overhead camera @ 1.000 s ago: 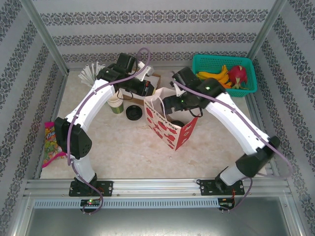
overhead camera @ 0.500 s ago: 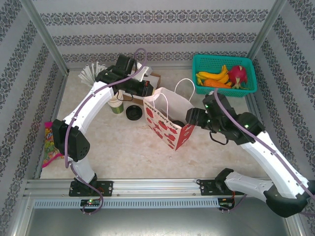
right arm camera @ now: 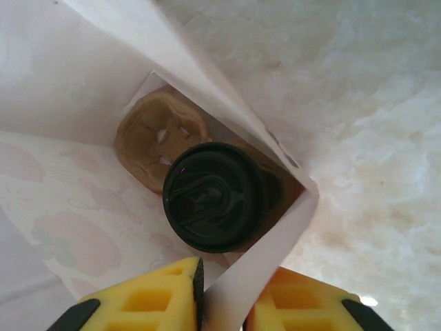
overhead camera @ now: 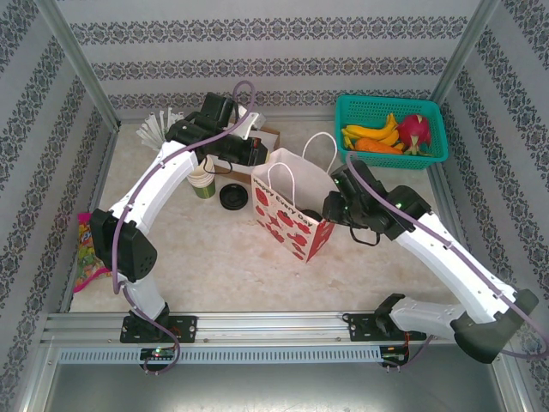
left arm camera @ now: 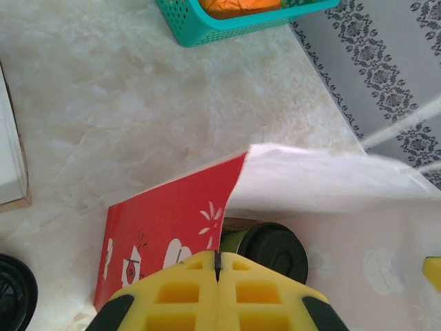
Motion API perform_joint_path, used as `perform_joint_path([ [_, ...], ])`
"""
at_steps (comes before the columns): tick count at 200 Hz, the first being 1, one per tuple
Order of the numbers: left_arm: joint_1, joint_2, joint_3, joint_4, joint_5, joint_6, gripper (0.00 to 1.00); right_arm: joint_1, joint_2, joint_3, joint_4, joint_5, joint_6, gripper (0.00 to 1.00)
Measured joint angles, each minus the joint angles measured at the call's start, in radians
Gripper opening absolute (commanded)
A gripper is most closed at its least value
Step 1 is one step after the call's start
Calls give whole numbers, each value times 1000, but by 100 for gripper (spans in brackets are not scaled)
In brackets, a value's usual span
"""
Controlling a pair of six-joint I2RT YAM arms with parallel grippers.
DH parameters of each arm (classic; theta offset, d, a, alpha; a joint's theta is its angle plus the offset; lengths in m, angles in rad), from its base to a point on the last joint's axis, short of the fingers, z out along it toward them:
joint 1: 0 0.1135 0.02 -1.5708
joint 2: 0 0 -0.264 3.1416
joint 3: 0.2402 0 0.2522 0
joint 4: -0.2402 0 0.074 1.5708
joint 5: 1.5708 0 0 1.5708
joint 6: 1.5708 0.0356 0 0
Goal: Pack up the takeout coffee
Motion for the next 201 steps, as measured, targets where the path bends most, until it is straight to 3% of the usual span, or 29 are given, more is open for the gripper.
perform_joint_path([
  [41,0,0,0,0,-29,-67,6,-77,41,40,0,-31,-114,1],
  [67,0,-7,-5,6,-32,-112,20,-142,62,64,1,-74,-187,0],
  [97,0,-54,-57,41,-13,-160,44,-205,101,103,1,-122,-280,0],
  [122,1,-111,-106,99,13,-198,71,-242,135,127,5,-164,-355,0],
  [144,3,-169,-152,159,10,-225,86,-272,158,140,15,-195,-406,0],
  [168,10,-258,-226,214,-110,-273,100,-304,187,159,25,-225,-449,0],
  [201,29,-396,-353,240,-386,-364,100,-348,242,200,39,-285,-505,0],
])
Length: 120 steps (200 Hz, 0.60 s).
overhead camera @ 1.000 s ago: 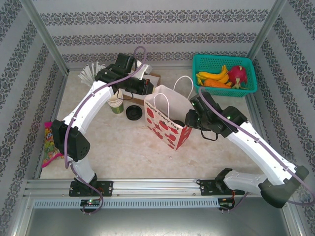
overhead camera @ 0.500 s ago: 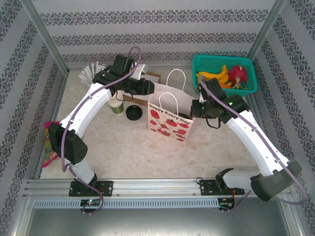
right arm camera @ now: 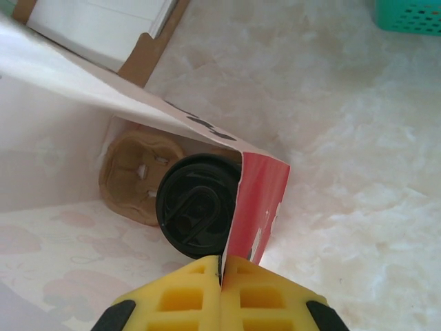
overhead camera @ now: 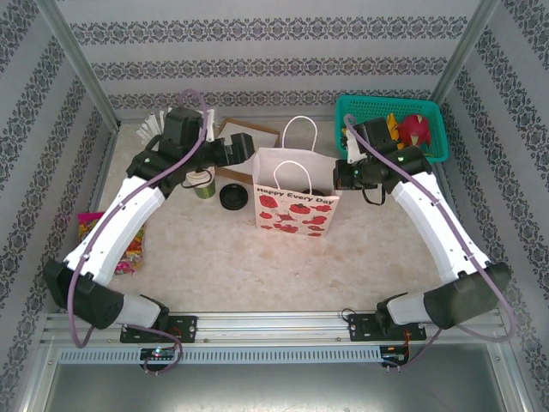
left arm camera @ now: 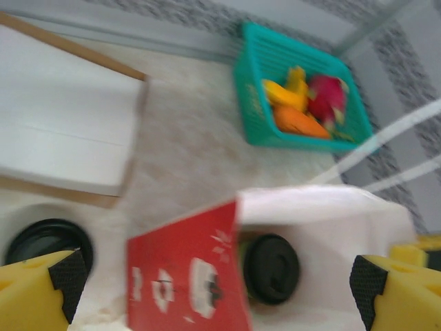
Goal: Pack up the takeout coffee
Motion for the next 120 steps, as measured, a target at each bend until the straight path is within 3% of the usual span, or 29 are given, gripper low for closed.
perform_joint_path([
  [27,23,-48,-43,-6,-169,-56,100,-23,60,46,4,-50,-50,0],
  [61,32,-48,-48,-52,-298,-85,99,-49,163,132,-6,-108,-107,0],
  [120,132,-22,-4,-145,-350,-57,100,-56,266,237,-13,-171,-135,0],
])
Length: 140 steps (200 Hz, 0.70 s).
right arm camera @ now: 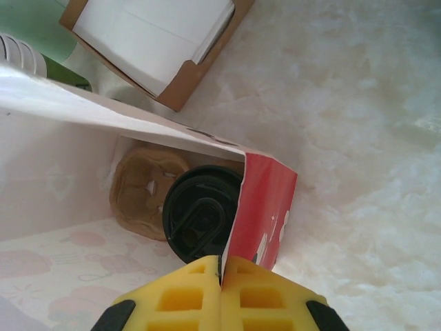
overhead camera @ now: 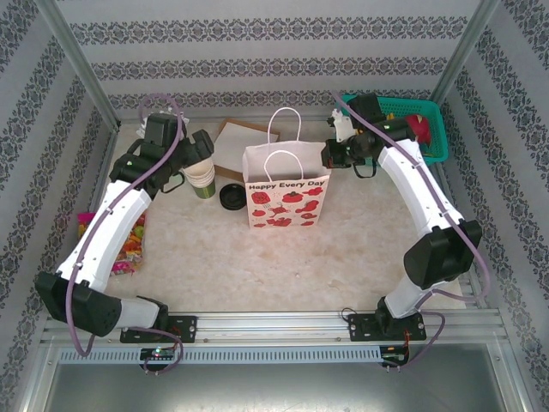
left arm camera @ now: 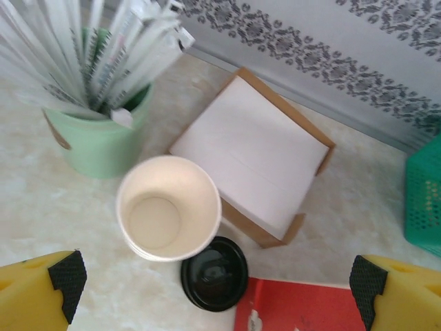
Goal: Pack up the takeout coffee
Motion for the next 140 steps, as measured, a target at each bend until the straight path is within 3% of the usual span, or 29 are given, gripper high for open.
perform_joint_path([
  [13,29,30,48,-19,2,36,100,-6,4,5,-5,-2,-3,1],
  [24,61,66,98,-37,11,65,99,-16,4,9,-10,-1,-6,9],
  [69,127,248,231,-70,35,221,87,-34,1,33,-10,16,0,71],
  [92,129,336,260,-87,73,320,73,-34,-36,6,30,41,25,97],
  [140,137,467,296,-89,25,424,70,-34,-267,-127,140,130,91,98],
])
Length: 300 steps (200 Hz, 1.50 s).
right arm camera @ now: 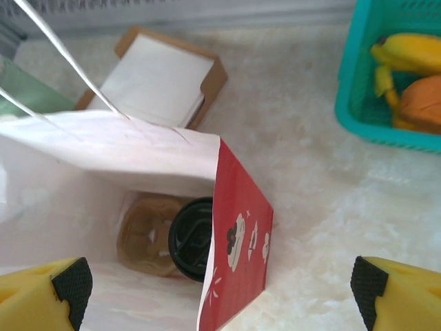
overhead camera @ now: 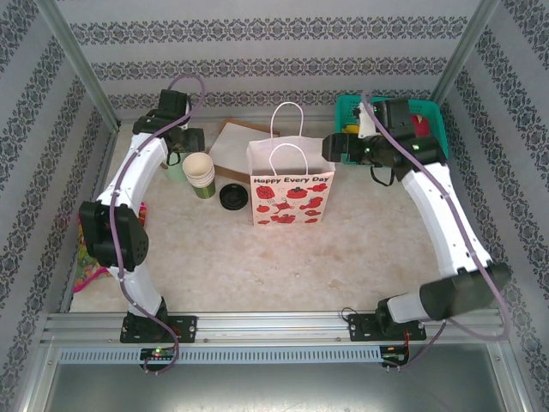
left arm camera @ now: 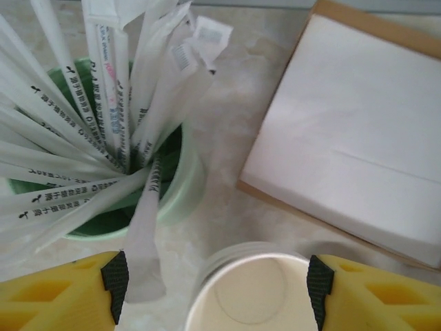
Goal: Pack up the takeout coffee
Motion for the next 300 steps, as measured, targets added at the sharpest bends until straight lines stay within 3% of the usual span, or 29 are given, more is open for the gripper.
perform_joint_path([
  [18,1,17,0,0,-45,19,66,0,-64,-26,21,40,3,98],
  [40,5,23,0,1,-75,33,48,0,-105,-58,37,76,6,98],
  [88,14,34,7,0,-108,40,54,-3,-123,-110,37,122,17,98],
  [158,21,34,8,1,-106,64,0,-4,-170,-126,56,143,21,98],
  [220,17,-29,117,-131,-37,23,0,-4,-208,-153,74,151,24,98],
  [268,-44,-308,217,-276,117,-44,0,-4,-171,-151,109,116,29,98],
  [300,-56,-478,225,-303,303,-82,0,-4,-117,-141,121,90,46,98],
])
